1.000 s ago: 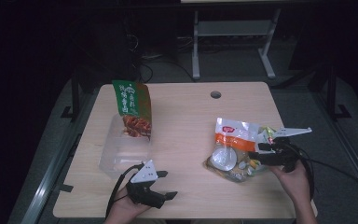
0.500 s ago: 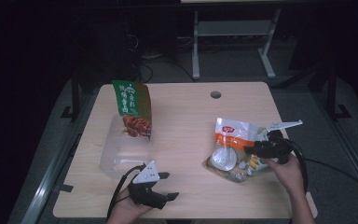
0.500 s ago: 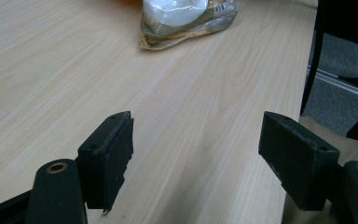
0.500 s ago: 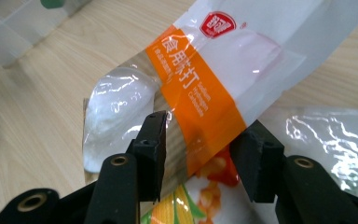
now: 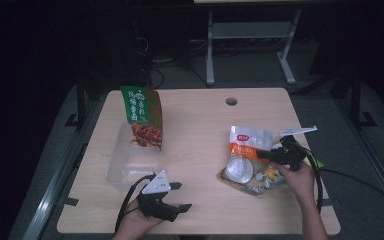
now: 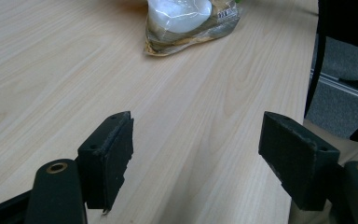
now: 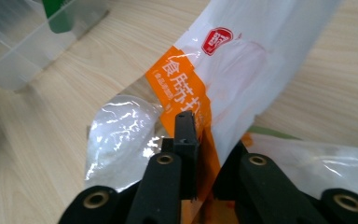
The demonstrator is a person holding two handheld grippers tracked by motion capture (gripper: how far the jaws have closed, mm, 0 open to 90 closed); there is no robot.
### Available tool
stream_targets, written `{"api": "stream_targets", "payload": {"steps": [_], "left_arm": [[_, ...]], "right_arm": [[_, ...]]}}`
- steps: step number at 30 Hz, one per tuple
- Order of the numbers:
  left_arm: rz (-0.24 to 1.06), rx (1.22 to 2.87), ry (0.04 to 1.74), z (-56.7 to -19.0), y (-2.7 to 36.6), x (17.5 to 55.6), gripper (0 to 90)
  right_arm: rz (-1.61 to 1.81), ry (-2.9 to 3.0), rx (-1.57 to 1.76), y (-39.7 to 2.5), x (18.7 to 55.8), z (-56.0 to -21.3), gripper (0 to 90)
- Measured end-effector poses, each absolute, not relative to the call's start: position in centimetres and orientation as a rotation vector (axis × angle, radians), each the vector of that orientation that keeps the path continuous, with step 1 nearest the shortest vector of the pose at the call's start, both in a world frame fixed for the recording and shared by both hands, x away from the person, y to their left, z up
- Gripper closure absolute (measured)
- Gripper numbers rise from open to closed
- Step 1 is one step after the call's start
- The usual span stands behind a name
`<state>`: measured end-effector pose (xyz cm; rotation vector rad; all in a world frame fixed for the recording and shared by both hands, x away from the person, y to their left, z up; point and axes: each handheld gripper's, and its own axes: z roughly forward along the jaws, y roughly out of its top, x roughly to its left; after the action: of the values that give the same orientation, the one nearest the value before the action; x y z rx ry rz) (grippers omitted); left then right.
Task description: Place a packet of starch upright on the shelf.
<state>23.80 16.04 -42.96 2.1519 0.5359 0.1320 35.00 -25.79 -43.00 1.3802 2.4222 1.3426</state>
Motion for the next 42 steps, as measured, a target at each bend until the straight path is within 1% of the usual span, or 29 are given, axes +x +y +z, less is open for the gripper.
{"api": "stream_targets", "payload": {"steps": [6,14,19,20,27,32,35,39,42], "left_arm": [[0.135,2.158,0.527,-43.0,15.7,23.7,25.5],[0.134,2.158,0.534,-43.2,15.5,23.8,25.6],[0.137,2.146,0.547,-43.3,15.4,23.9,25.5],[0.136,2.146,0.549,-43.2,15.4,23.9,25.5],[0.128,2.143,0.567,-43.0,14.8,24.6,24.5],[0.153,2.137,0.58,-42.5,14.3,25.3,24.7],[0.174,2.112,0.598,-42.1,13.9,25.8,26.7],[0.187,2.093,0.614,-42.1,13.3,26.4,29.4],[0.162,2.095,0.627,-42.5,12.7,27.0,32.1]], "right_arm": [[1.365,2.421,1.348,-25.3,34.2,-42.1,89.2],[1.392,2.44,1.231,-24.2,32.9,-40.0,89.8],[1.416,2.465,1.127,-22.6,32.2,-38.5,89.9],[1.403,2.479,1.078,-21.8,31.9,-37.8,89.9],[1.402,2.533,0.942,-19.0,31.0,-36.3,90.0],[1.414,2.557,0.85,-17.0,30.3,-35.4,90.0],[1.448,2.531,0.801,-16.4,29.8,-34.8,90.0],[1.481,2.547,0.736,-15.7,29.3,-35.1,90.0],[1.437,2.594,0.743,-15.7,29.6,-36.8,90.0]]}}
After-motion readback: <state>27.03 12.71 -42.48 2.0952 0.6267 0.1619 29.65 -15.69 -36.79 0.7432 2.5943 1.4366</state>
